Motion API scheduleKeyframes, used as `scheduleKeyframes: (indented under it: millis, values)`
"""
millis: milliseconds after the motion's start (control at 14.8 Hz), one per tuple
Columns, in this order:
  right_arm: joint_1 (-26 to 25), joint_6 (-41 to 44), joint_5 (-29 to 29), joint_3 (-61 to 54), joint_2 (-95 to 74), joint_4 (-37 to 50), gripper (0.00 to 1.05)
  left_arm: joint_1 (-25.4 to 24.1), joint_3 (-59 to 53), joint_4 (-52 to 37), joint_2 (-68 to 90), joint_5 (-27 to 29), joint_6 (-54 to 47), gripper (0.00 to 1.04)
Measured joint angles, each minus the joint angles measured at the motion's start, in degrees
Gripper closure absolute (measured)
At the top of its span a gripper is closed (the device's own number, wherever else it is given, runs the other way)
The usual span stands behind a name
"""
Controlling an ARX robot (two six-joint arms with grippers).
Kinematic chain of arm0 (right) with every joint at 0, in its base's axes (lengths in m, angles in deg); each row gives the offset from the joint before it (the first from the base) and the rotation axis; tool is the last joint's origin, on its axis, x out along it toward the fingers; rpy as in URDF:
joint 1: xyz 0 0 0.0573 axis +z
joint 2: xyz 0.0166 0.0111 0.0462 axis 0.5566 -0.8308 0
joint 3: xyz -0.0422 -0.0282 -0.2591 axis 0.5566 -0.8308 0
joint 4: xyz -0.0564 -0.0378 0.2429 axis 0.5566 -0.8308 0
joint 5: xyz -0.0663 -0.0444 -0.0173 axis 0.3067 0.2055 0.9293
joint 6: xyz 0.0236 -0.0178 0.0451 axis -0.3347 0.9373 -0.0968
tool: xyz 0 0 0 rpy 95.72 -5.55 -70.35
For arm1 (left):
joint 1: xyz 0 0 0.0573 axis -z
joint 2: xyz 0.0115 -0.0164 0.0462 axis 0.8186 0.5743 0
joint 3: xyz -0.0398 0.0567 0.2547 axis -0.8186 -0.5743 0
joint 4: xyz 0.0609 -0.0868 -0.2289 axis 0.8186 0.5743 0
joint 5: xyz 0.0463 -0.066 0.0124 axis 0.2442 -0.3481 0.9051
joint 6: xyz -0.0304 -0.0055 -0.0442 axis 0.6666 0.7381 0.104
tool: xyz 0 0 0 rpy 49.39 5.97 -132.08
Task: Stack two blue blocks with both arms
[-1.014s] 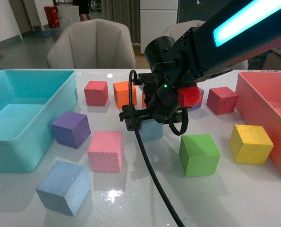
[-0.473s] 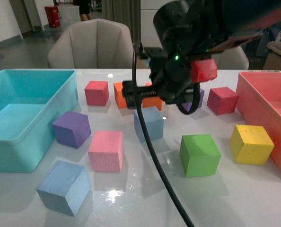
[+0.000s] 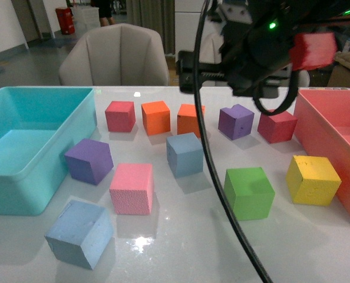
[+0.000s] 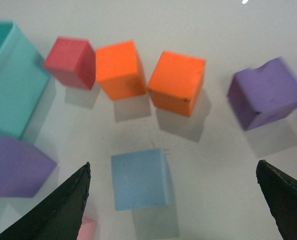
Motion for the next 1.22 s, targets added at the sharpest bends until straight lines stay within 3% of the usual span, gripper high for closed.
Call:
scheduleKeyframes:
  millis: [270, 473, 676, 743, 811, 1014, 1149, 1216]
  values:
    - [-1.4, -2.6, 6.4, -25.0, 26.3, 15.4, 0.06, 0.0, 0.0, 0.0, 0.0, 0.0, 0.0, 0.07]
    - [-0.9, -3.1, 8.2, -40.9, 43.1, 19.1, 0.06, 0.0, 0.0, 0.0, 0.0, 0.0, 0.0, 0.07]
    - [-0.6, -3.4, 10.3, -49.5, 56.7, 20.5, 0.06, 0.0, 0.0, 0.0, 0.0, 0.0, 0.0, 0.07]
    - [-0.5, 1.3, 16.3, -54.3, 61.3, 28.8, 0.17, 0.0, 0.0, 0.0, 0.0, 0.0, 0.0, 0.07]
    - [-2.9, 5.7, 17.2, -59.9, 68.0, 29.2, 0.3, 0.0, 0.0, 0.0, 0.0, 0.0, 0.0, 0.07]
    - [-18.0, 10.3, 4.6, -74.0, 88.8, 19.5, 0.69, 0.0, 0.0, 0.0, 0.0, 0.0, 0.0, 0.07]
    - [-19.4, 11.0, 2.5, -76.8, 94.5, 21.4, 0.96, 0.0, 0.0, 0.0, 0.0, 0.0, 0.0, 0.07]
    - [-19.3, 11.1, 2.6, -78.9, 95.4, 20.9, 1.02, 0.0, 0.0, 0.0, 0.0, 0.0, 0.0, 0.07]
